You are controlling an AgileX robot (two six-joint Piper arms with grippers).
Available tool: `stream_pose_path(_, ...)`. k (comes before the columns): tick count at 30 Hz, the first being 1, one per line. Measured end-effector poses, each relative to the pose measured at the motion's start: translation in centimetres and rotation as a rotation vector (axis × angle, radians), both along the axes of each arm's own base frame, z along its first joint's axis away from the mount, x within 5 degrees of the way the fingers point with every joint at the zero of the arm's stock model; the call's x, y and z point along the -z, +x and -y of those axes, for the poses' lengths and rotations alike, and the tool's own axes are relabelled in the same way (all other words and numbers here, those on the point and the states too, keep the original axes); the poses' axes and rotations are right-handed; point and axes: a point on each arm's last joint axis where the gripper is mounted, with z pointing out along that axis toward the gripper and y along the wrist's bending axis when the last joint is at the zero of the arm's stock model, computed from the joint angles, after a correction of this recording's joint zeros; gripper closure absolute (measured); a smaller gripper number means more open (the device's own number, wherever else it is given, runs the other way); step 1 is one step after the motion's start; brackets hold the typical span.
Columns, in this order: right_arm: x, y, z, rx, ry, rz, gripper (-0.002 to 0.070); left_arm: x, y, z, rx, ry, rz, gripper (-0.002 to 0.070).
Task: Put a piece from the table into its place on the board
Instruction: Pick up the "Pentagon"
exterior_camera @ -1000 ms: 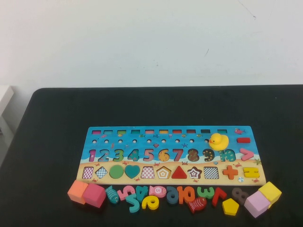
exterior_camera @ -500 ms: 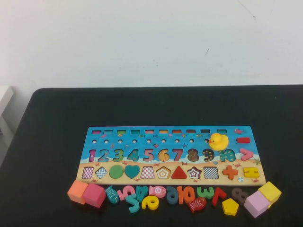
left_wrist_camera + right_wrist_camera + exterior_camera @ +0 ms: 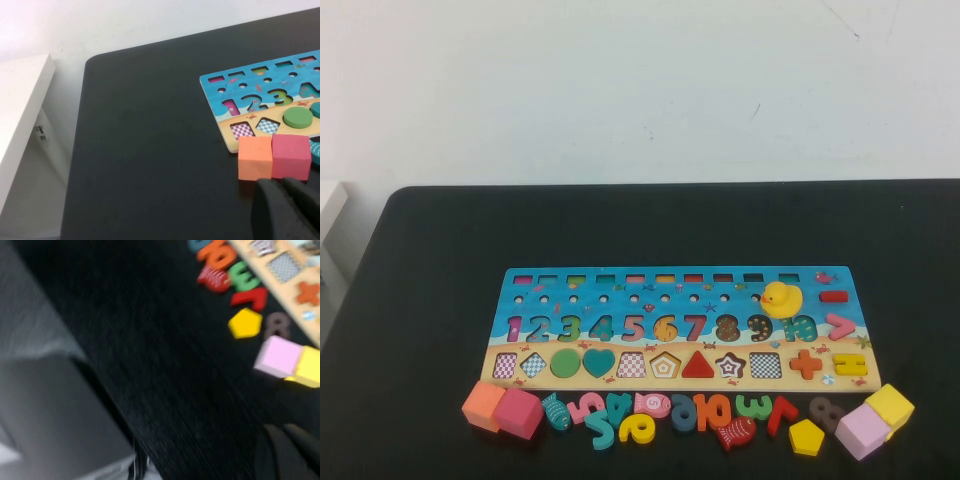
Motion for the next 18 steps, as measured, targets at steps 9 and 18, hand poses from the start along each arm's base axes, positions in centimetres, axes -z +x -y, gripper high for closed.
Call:
stream_pose_path(9,4.2,3.7,-4.9,-0.167,-0.238,-0.104,0.0657,0.0,0.0,0.0,0.0,0.0,0.0,0.0676)
stream_pose_path(18,9.7,6.5,-9.3,-0.168,-0.378,-0.151,0.0657,0.0,0.0,0.0,0.0,0.0,0.0,0.0676)
